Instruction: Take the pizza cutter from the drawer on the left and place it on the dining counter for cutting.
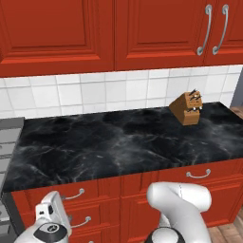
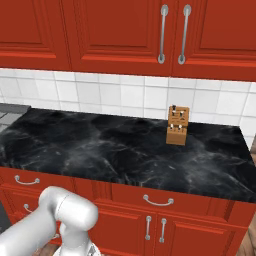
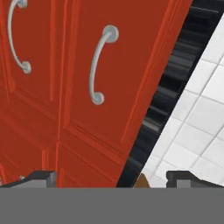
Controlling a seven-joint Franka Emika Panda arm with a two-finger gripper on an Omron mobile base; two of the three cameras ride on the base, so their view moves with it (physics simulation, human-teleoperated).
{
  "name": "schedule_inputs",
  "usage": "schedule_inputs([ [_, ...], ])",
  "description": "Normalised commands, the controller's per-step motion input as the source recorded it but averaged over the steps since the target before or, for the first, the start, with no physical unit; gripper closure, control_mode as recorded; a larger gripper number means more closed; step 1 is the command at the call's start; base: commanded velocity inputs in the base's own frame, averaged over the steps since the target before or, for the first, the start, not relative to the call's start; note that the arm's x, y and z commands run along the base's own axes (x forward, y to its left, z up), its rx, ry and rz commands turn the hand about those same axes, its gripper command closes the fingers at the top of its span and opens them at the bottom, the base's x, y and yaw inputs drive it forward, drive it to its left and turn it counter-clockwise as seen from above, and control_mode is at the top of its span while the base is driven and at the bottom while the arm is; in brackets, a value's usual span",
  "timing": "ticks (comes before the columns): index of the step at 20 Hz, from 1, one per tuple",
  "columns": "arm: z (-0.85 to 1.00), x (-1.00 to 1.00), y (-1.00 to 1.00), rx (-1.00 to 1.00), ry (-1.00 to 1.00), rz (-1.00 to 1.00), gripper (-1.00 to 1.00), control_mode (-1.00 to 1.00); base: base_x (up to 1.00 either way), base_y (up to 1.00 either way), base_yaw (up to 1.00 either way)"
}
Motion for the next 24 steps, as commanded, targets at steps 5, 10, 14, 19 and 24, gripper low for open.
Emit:
schedule_inputs([
  [5,-0.08,0.01,0.06,-0.1,-0.13,0.08,-1.0,-1.0,0.0,0.0,0.0],
  [10,-0.04,0.07,0.17,-0.08,-0.14,0.03,-1.0,-1.0,0.0,0.0,0.0],
  [14,0.0,0.14,0.1,-0.03,-0.15,0.0,-1.0,-1.0,0.0,0.0,0.0],
  [19,0.0,0.2,0.03,0.0,-0.11,0.0,-1.0,-1.0,0.0,0.0,0.0],
  [24,-0.2,0.14,0.01,0.0,-0.15,0.02,-1.0,-1.0,0.0,0.0,0.0],
])
